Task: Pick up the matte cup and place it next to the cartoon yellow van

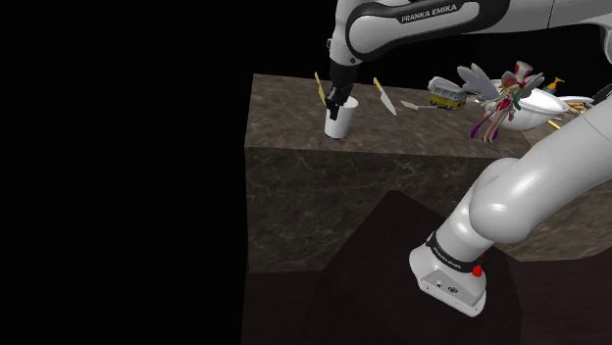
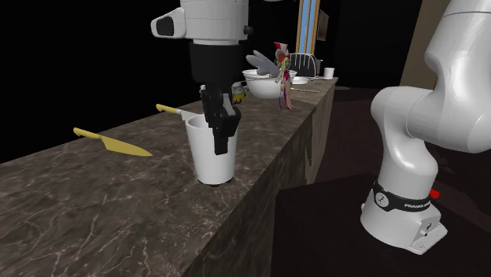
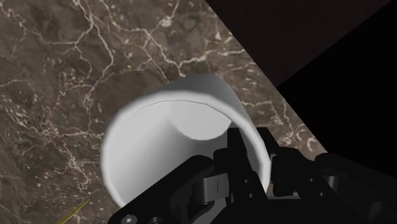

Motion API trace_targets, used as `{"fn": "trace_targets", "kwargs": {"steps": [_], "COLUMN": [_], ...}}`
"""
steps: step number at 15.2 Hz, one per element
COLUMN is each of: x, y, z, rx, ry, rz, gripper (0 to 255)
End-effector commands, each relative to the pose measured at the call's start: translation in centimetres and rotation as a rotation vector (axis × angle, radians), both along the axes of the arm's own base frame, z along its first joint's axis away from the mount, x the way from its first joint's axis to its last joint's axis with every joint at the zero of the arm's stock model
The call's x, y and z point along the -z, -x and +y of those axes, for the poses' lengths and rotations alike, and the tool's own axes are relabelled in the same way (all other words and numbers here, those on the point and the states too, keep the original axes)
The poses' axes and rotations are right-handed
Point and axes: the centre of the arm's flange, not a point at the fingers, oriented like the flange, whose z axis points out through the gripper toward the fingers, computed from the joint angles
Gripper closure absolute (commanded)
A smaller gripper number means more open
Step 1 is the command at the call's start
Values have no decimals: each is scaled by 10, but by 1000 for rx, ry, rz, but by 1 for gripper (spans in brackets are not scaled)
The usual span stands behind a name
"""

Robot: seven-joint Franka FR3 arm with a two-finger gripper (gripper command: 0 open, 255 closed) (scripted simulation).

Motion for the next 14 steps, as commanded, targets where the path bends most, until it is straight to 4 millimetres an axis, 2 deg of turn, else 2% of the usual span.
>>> {"fn": "trace_targets", "kwargs": {"steps": [1, 14], "x": [-11, -80], "y": [0, 0], "z": [-1, -1], "rx": [0, 0], "ry": [0, 0], "rz": [0, 0], "gripper": [255, 255]}}
